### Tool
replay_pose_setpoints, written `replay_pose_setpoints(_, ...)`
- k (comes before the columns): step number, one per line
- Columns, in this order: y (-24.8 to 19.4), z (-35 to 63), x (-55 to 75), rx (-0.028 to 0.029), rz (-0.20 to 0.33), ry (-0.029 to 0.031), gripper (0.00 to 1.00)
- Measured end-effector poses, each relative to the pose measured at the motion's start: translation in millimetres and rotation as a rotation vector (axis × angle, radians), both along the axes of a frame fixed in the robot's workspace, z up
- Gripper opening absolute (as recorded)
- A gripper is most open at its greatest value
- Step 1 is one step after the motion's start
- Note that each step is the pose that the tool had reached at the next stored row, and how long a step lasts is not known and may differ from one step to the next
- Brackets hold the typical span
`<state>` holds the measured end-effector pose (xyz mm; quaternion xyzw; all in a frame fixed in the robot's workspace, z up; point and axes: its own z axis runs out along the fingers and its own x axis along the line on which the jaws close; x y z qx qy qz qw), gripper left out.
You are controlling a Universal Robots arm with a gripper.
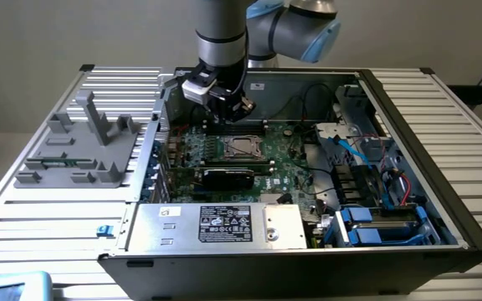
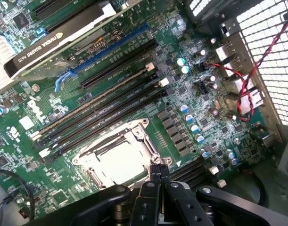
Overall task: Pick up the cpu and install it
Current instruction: 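Install the first cpu locking lever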
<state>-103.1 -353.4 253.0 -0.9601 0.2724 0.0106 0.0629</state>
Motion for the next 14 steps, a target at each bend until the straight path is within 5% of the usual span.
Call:
replay_pose_setpoints(4, 0.5, 6.1, 2.7, -0.0139, 0.0, 0.0142, 0.11)
replay_pose_setpoints(7, 0.8, 11.0, 5.0, -0.0294, 0.0, 0.0219, 0.11)
replay_pose_setpoints(14, 2.2, 19.2, 8.3, -0.0777, 0.0, 0.0445, 0.11)
